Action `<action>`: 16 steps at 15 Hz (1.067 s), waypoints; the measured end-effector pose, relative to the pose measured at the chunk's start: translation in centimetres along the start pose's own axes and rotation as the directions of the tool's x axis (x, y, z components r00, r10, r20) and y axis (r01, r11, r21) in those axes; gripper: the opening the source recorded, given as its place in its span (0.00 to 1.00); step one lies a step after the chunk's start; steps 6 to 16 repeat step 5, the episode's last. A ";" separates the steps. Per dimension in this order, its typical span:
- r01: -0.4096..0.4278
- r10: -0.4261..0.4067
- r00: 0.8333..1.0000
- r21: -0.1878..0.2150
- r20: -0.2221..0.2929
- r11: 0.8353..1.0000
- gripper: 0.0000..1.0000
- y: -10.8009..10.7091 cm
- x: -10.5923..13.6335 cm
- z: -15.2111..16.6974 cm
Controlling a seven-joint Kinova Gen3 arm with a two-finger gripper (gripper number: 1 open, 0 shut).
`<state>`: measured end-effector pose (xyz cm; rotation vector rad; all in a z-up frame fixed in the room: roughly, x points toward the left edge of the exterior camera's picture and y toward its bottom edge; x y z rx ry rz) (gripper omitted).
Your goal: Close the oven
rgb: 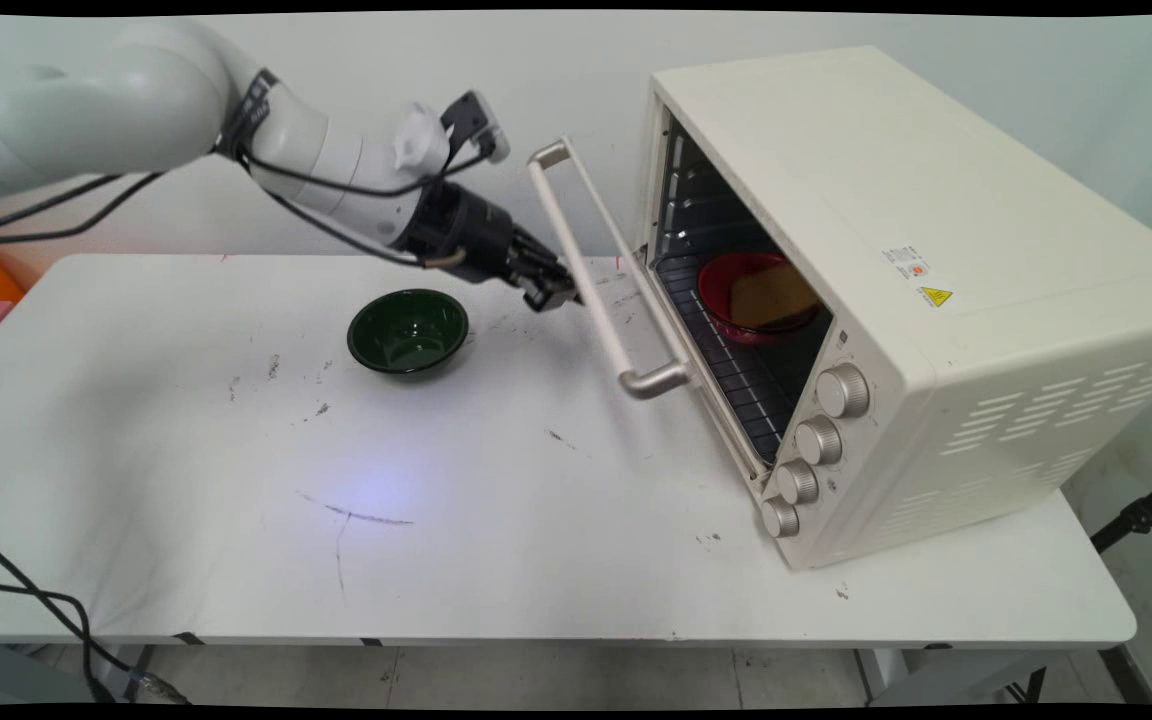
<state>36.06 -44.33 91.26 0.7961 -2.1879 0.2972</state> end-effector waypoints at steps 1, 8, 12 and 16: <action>0.001 -0.001 1.000 0.001 -0.010 1.000 0.00 0.0 0.8 -0.3; -0.007 0.008 0.999 0.005 -0.034 1.000 0.00 0.0 2.8 -1.4; -0.007 0.008 0.999 0.005 -0.034 1.000 0.00 0.0 2.8 -1.4; -0.007 0.008 0.999 0.005 -0.034 1.000 0.00 0.0 2.8 -1.4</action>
